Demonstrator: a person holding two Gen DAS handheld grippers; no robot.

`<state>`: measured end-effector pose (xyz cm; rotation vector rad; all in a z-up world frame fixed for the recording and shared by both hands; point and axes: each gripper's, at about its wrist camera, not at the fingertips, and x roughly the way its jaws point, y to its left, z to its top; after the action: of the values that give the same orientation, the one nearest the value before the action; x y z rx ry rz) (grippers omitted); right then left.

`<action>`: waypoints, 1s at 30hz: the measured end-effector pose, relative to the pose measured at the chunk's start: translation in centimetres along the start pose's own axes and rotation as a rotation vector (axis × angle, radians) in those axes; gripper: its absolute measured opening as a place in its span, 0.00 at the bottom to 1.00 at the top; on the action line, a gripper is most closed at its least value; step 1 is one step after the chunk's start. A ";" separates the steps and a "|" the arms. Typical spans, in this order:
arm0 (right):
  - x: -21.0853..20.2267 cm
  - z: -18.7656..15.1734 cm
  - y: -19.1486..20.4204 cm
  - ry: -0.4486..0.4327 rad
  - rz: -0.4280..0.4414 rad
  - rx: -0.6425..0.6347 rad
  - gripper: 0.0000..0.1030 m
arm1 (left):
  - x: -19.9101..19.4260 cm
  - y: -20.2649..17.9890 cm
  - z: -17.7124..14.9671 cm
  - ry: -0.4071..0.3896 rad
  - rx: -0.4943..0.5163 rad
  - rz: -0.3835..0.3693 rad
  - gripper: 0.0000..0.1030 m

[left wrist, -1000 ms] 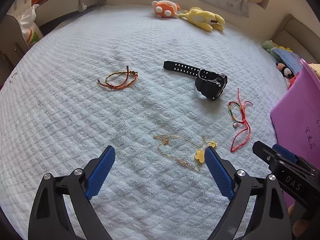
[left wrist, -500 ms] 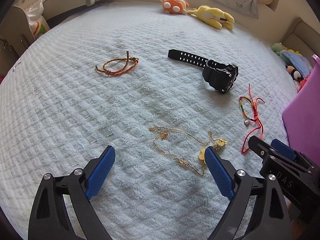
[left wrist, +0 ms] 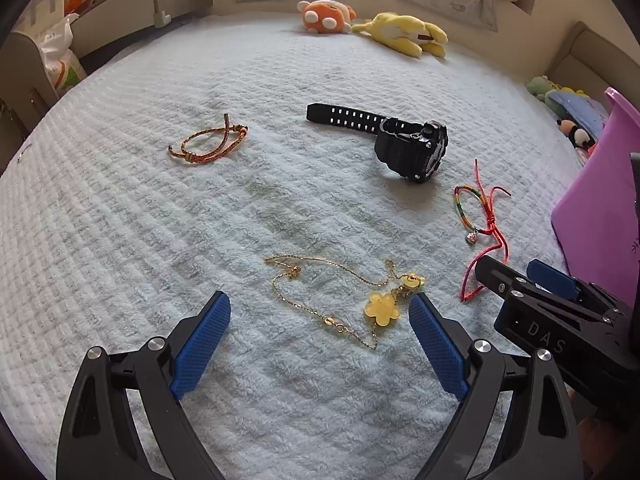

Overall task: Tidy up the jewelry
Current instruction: 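Move both tools back over the remaining jewelry on the bed, then grasp the red-string rainbow bracelet with the right tool while the left tool grasps the gold chain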

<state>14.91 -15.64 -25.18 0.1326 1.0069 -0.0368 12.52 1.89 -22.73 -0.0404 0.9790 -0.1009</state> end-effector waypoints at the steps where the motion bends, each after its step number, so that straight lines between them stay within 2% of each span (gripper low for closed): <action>1: 0.1 0.0 -0.1 0.001 0.000 0.000 0.65 | 0.0 -0.1 0.0 -0.002 0.004 0.001 0.86; 10: 0.5 0.0 0.2 -0.013 -0.014 -0.038 0.65 | 1.2 -0.5 0.1 0.004 0.026 0.017 0.86; 15: 0.7 0.1 0.4 -0.020 -0.008 -0.063 0.64 | 2.0 -1.0 0.0 0.006 0.038 0.033 0.82; 19: 0.8 0.0 0.9 -0.024 -0.006 -0.098 0.52 | 2.2 -1.9 -0.3 0.001 0.080 0.053 0.68; 25: 0.9 -0.1 1.3 -0.026 -0.001 -0.111 0.43 | 2.0 -2.2 -0.7 0.000 0.089 0.061 0.56; 26: 0.9 -0.1 1.4 -0.025 0.000 -0.114 0.41 | 1.9 -2.2 -0.7 0.000 0.093 0.060 0.51; 28: 0.7 -0.1 1.6 -0.025 0.008 -0.123 0.29 | 1.8 -2.6 -0.8 0.003 0.110 0.043 0.39; 30: 0.5 -0.1 1.9 -0.027 0.006 -0.139 0.24 | 1.5 -3.0 -1.0 0.000 0.133 0.057 0.33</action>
<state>15.28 -13.69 -25.53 0.0076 0.9788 0.0369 12.34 -1.28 -24.28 0.1094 0.9710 -0.1136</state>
